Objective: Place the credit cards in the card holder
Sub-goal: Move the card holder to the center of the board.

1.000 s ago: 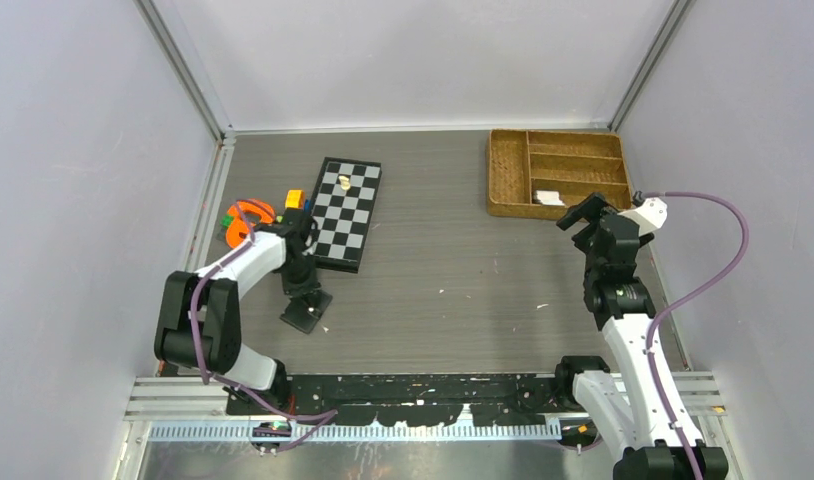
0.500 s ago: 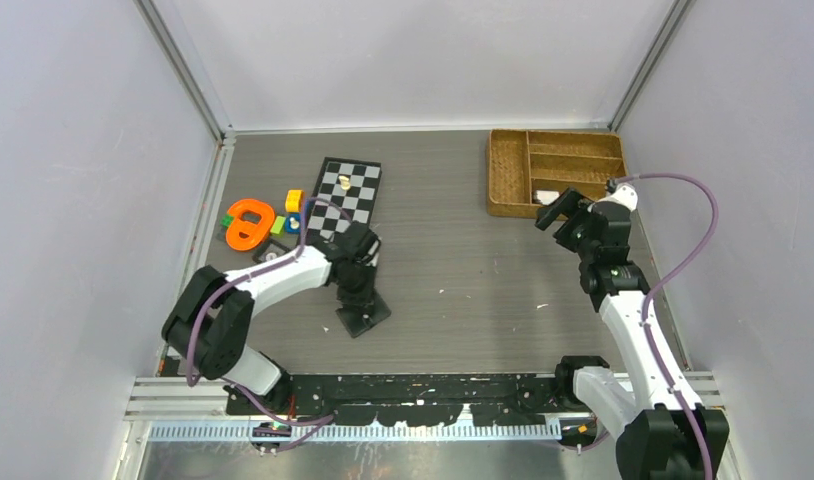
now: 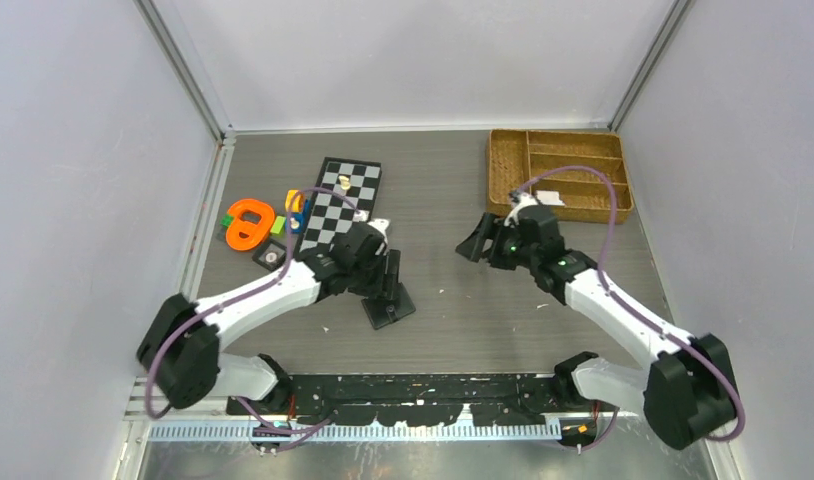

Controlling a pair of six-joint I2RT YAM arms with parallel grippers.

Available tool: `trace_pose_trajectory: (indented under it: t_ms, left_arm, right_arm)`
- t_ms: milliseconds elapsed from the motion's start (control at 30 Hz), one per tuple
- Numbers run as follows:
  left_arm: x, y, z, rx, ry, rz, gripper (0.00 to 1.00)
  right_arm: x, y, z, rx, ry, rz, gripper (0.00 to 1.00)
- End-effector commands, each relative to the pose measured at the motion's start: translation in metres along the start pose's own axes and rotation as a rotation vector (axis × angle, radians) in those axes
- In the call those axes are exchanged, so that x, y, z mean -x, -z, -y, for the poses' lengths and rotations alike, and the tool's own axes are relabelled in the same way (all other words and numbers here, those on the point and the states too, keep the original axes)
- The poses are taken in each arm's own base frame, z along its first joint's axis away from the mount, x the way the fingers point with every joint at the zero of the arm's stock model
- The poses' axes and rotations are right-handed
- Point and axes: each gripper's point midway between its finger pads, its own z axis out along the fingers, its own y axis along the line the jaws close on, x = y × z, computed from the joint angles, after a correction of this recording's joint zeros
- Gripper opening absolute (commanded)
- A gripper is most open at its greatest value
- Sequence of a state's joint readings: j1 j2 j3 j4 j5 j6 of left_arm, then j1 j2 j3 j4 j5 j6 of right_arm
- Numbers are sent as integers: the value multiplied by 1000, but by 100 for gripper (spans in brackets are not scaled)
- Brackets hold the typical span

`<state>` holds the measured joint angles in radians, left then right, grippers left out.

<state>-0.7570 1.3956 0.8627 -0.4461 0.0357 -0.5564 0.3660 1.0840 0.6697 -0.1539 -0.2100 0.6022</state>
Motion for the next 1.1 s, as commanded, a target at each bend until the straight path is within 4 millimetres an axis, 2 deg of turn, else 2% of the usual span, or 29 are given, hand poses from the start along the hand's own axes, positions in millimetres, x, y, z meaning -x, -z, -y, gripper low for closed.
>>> trace_pose_trajectory:
  t_ms: [0,67,233,333,433,567,1067]
  left_arm:
    - [3,30,-25,101,99,126,63]
    - [-5,34,-34,122,129,141,63]
    - [-26,27,-55,148,210,94,64]
    - [-29,18,-53,85,275,80,63]
    - [-26,11,-43,13,311,88,63]
    - [-29,2,-47,12,338,56,62]
    - [-45,-12,-68,84,379,24,47]
  right_arm:
    - [-19,-16,-50,142,18,-82,71]
    - [-36,-24,-63,183,27,-137,67]
    - [-70,-41,-100,299,73,-236,63]
    - [-89,-52,-113,329,92,-287,61]
    - [-104,-68,-112,313,96,-319,57]
    - [-118,-80,-105,297,98,-357,56]
    - [-145,-87,-116,344,114,-440,44]
